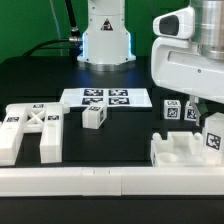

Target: Assemble chair

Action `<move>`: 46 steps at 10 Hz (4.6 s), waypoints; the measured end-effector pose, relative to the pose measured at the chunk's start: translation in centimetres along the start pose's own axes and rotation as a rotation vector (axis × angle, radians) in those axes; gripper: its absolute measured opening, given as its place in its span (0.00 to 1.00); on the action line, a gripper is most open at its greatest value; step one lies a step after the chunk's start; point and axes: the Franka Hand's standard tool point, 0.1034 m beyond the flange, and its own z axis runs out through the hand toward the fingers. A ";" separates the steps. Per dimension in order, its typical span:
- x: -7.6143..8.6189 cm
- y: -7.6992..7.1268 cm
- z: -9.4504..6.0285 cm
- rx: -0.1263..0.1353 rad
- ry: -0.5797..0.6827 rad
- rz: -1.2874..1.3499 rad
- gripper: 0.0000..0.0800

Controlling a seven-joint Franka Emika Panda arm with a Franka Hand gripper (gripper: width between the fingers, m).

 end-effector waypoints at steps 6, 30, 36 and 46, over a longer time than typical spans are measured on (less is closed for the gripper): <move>-1.0 0.5 0.2 -0.046 -0.024 -0.185 0.80; 0.1 0.9 0.1 -0.040 -0.027 -0.644 0.36; 1.4 1.7 0.0 -0.065 -0.007 -0.368 0.40; 1.4 5.9 -4.2 -0.053 -0.021 -0.507 0.81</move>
Offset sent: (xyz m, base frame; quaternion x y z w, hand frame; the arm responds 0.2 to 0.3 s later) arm -0.0084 -0.0015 0.0008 -0.0665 -0.0005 -0.1651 0.9840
